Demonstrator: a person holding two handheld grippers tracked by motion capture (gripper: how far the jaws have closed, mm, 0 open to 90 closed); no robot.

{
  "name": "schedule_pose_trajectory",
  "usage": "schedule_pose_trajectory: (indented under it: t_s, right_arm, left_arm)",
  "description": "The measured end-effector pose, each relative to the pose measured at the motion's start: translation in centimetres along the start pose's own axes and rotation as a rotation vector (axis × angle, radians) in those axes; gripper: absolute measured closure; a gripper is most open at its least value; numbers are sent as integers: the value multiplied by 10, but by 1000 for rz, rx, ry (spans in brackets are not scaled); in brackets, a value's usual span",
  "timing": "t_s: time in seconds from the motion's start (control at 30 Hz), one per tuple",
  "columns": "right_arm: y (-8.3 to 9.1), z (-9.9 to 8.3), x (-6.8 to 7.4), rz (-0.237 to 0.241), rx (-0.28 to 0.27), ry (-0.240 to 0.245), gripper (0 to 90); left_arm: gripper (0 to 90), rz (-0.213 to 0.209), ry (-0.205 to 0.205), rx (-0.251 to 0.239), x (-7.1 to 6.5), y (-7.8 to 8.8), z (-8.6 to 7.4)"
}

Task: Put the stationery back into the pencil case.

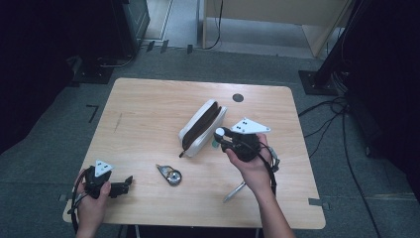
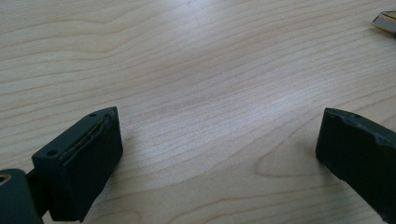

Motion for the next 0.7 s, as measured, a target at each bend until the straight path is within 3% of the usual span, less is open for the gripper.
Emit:
schedule_pose_trajectory:
  t_s: [0.7]
  right_arm:
    - [-28, 28, 10, 39, -43, -5, 654]
  left_arm:
    - [7, -6, -5, 1, 0, 0, 0]
Point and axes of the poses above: each handheld gripper's, and its own axes: y roughly backward along the jaws, z roughly out of its top, x roughly to its left, the point moved 5 cm from there along -y, roughly forward along the jaws, and after that the axes turned 15 degrees about -x, right-handed, at the moved point
